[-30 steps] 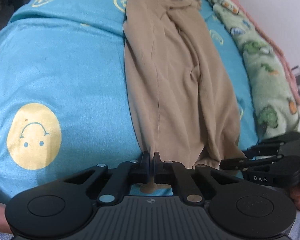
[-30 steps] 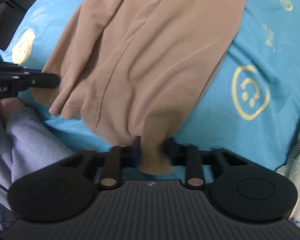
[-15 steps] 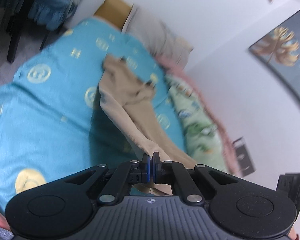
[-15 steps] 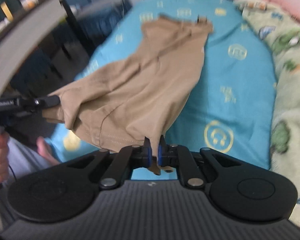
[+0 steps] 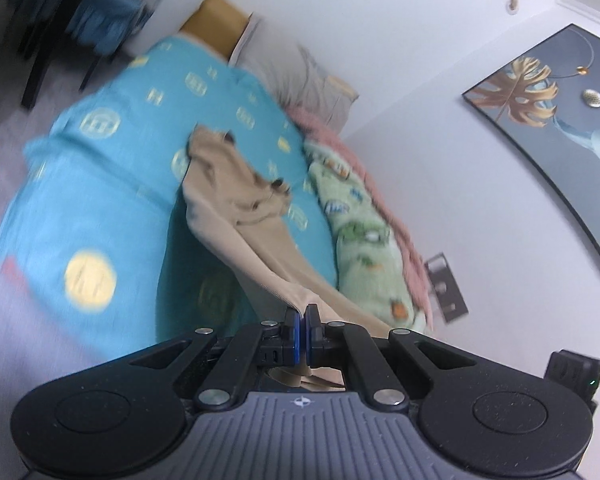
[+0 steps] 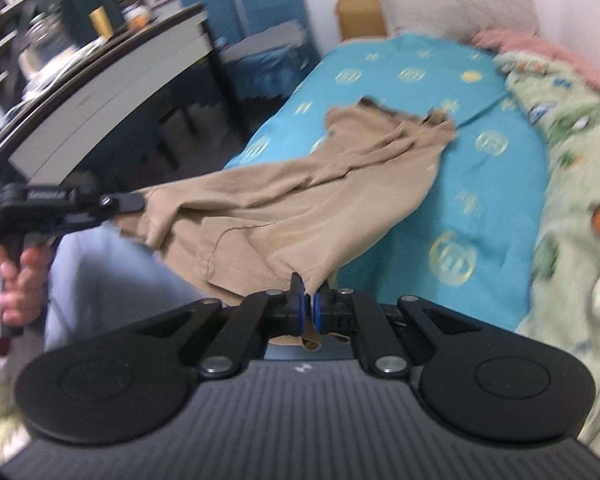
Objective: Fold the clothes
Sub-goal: 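Grasp the strip's end with the right gripper and fold it toward the collar, then open the right gripper and release the folded shirt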
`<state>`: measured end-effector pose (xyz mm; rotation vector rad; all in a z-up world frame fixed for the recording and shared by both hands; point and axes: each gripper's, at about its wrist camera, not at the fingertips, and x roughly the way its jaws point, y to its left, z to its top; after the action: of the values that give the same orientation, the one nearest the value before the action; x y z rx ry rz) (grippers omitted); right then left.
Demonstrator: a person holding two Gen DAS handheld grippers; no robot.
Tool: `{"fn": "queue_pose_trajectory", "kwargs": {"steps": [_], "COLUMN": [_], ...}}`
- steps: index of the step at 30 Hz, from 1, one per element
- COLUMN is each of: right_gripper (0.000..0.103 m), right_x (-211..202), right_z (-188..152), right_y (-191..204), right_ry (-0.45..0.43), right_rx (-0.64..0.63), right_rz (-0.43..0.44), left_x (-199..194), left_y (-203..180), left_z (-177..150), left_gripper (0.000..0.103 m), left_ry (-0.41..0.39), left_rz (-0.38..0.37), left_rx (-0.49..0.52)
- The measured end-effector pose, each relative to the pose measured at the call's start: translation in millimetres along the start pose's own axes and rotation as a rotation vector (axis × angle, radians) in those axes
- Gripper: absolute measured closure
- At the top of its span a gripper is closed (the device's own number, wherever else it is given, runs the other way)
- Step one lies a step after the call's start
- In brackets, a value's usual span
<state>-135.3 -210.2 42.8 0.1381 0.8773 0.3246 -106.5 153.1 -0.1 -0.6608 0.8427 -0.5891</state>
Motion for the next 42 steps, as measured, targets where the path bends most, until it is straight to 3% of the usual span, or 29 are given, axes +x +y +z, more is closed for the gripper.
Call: {"fn": "queue_pose_trajectory", "kwargs": {"steps": [3,6,13,18,22,25,30,34,42], "right_gripper": [0.096,0.096,0.096,0.096,0.096,0.096,0.096,0.096,0.095], "right_x": [3,13,42,78,108,129,176,223,304], "right_z": [-28,-28,35,91,128,146,154,146,125], "right_y": [13,10,-23,-72,-112,-128,-134,-141,-164], "right_ry": [0.041,0.059,0.019,-0.032,-0.093,-0.157,-0.179,-0.138,-0.027], "right_rx": [-0.017,-0.001,0.053,0.134,0.213,0.204,0.111,0.063,0.101], "right_rz": [0.001,0.009,-0.023,-0.068,-0.103,-0.163,-0.270,-0.317,-0.348], "left_x": [1,17,71,122,160,186,233,274,340], "left_y": [11,15,6,4,-1,-1,7,34,107], "left_z": [-16,-5,64,129,173,193,203,197,181], "left_gripper": [0.101,0.101,0.101,0.101,0.101,0.101,0.101,0.100,0.099], "left_ry": [0.049,0.068,0.042,-0.024,-0.098,-0.133,-0.174,-0.178,-0.050], "left_rz": [-0.002,0.006,0.069,0.122,0.168,0.184,0.243,0.305,0.405], "left_rx": [-0.016,-0.011,0.005,-0.002,0.052,0.091,0.200,0.272,0.308]}}
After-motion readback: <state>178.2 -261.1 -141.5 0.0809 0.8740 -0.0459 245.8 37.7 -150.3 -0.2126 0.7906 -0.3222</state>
